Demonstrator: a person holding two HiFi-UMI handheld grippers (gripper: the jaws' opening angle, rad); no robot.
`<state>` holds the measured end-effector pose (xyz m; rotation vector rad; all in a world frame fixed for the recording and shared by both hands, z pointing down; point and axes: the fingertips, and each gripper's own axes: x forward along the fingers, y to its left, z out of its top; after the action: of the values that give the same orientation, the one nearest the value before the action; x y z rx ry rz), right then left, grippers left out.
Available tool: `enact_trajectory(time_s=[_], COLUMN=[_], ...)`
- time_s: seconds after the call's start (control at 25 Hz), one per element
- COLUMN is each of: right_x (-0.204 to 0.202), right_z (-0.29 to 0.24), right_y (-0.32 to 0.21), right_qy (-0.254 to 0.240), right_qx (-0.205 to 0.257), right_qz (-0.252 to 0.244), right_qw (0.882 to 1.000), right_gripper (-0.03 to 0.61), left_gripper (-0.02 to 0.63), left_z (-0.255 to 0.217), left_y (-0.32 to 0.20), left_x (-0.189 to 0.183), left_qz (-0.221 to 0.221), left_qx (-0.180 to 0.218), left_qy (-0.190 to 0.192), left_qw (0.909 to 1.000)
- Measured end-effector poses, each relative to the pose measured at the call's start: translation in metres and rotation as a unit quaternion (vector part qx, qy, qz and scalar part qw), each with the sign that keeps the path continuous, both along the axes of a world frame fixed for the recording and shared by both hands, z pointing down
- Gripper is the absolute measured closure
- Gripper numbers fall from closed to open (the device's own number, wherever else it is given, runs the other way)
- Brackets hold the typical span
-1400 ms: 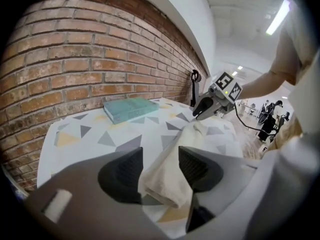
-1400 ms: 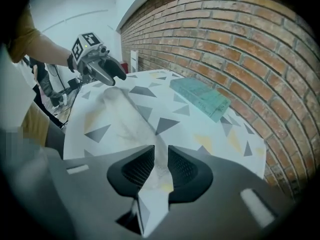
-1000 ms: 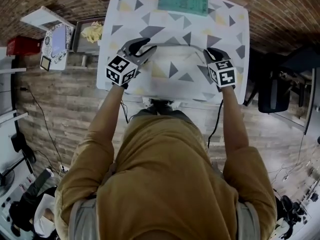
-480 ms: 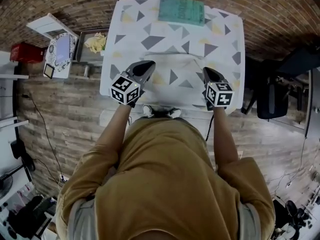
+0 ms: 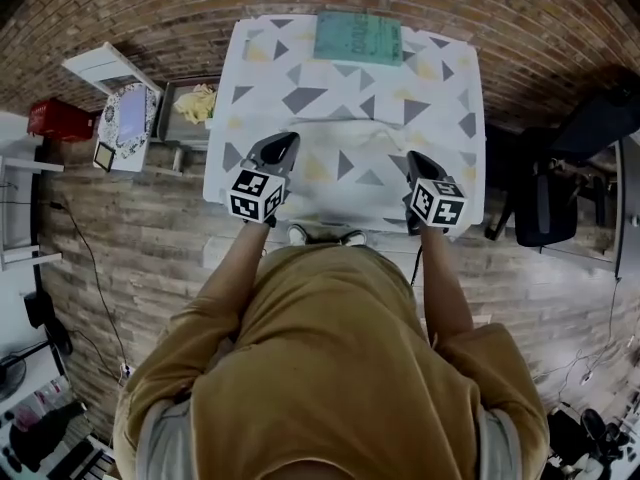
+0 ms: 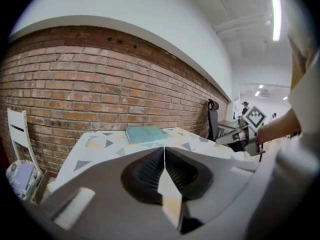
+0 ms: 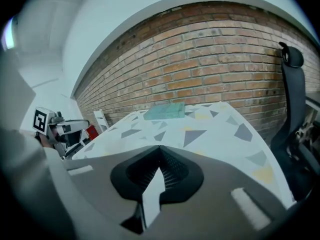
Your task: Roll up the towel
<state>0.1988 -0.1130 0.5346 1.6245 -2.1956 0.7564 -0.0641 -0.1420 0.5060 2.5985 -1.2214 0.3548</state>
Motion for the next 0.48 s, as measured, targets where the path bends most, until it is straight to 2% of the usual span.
enact_trajectory(time_s=[0.2, 0.48], right_x=[0.006, 0.018], right_z=[-0.025, -0.109], right_y=[-0.013, -0.044], right_qy=[0.009, 0.006], right_qx=[0.029, 0.122], right_qz=[0.005, 0.024], right_qw=[1.0, 0.992], right_gripper=[0.575, 0.575], left_gripper=[0.549, 0.549], left_z=[-0.026, -0.093], left_y=[-0.01, -0.03], left_x=[-0.006, -0.019], left_qz=[-0.017, -0.029], left_qx=[0.041, 0.123], left_qy=[-0.01, -0.022], left_qw=[0.999, 0.9917])
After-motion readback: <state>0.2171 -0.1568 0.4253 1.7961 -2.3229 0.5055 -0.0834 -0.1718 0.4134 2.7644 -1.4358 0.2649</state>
